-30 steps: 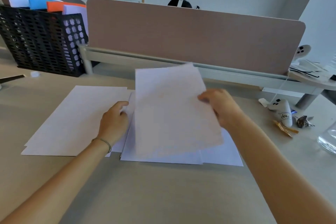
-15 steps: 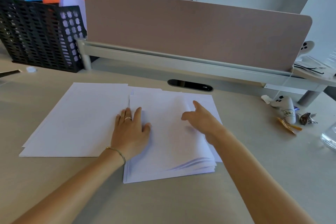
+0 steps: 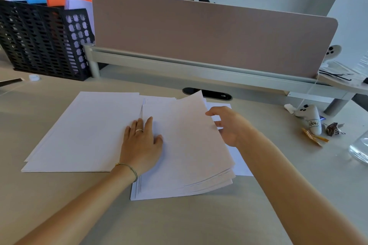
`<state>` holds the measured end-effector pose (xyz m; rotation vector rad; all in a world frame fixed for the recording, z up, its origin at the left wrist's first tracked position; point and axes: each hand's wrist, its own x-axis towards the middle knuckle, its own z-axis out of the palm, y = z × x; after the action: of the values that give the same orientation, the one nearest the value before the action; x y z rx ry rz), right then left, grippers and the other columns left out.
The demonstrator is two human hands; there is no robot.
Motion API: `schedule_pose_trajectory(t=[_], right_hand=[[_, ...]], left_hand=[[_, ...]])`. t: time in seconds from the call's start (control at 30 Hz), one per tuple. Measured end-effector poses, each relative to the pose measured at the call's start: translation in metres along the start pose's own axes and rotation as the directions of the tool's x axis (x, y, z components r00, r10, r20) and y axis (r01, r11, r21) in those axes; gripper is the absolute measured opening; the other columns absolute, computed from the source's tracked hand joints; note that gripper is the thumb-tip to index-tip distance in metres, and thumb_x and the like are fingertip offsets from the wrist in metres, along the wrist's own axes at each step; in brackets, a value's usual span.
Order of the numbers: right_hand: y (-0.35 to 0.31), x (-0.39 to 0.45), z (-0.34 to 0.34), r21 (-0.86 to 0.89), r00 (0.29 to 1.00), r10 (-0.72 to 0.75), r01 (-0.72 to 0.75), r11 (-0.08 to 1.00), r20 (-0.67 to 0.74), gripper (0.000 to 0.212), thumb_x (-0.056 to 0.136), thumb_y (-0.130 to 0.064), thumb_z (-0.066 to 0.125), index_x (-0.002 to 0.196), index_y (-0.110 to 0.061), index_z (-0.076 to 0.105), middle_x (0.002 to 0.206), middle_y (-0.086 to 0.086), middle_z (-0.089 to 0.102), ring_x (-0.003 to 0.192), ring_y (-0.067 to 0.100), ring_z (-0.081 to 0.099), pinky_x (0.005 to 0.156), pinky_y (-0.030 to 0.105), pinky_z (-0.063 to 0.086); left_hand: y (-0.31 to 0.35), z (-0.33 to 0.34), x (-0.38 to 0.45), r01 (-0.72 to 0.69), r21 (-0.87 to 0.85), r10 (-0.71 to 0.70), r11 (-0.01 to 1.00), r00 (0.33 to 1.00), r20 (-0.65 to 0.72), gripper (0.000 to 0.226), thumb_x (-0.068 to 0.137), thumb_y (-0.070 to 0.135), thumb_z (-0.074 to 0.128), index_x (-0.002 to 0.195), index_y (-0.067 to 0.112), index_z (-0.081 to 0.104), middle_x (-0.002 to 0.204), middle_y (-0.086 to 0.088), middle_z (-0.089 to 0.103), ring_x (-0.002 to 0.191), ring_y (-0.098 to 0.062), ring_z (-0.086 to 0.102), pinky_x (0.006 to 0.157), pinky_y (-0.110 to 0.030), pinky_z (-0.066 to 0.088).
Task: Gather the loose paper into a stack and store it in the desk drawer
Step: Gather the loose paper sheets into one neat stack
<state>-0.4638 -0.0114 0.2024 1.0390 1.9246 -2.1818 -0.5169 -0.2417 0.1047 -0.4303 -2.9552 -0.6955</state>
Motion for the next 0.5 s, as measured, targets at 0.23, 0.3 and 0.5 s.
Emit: schedule_pose_trajectory(t=[0.23, 0.3, 0.5], right_hand=[[0.011, 0.001, -0.006, 0.054, 0.995, 0.021, -0.027, 0.998, 0.101, 0.019, 0.085, -0.008, 0.068, 0.104, -0.004, 0.069, 0.092, 0.017, 0.071, 0.074, 0.034, 0.066, 0.082, 0.042, 0.056], [0.013, 0.0, -0.001, -0.078, 0.995, -0.012, 0.02, 0.997, 0.103, 0.019, 0.083, -0.005, 0.07, 0.102, -0.001, 0.073, 0.095, 0.016, 0.079, 0.083, 0.035, 0.074, 0.091, 0.045, 0.059], [0.008, 0.005, -0.037, -0.313, 0.952, -0.278, 0.228, 0.922, -0.125, 0.013, 0.074, -0.001, 0.071, 0.08, 0.01, 0.07, 0.075, 0.022, 0.071, 0.063, 0.031, 0.065, 0.064, 0.037, 0.057]], left_hand=[[0.002, -0.005, -0.002, 0.008, -0.109, -0.009, 0.994, 1.0, -0.009, 0.064, 0.1, 0.034, 0.039, 0.158, 0.016, 0.021, 0.164, -0.013, 0.027, 0.154, -0.029, 0.014, 0.126, -0.042, 0.007], [0.004, -0.01, -0.004, 0.011, -0.184, -0.017, 0.983, 0.999, -0.031, 0.061, 0.1, 0.029, 0.042, 0.157, 0.014, 0.025, 0.162, -0.01, 0.033, 0.153, -0.028, 0.018, 0.125, -0.039, 0.008], [0.011, -0.018, -0.002, 0.09, -0.181, -0.09, 0.979, 0.996, 0.006, 0.059, 0.101, 0.031, 0.038, 0.157, 0.016, 0.027, 0.167, -0.009, 0.023, 0.156, -0.029, 0.008, 0.126, -0.043, 0.008]])
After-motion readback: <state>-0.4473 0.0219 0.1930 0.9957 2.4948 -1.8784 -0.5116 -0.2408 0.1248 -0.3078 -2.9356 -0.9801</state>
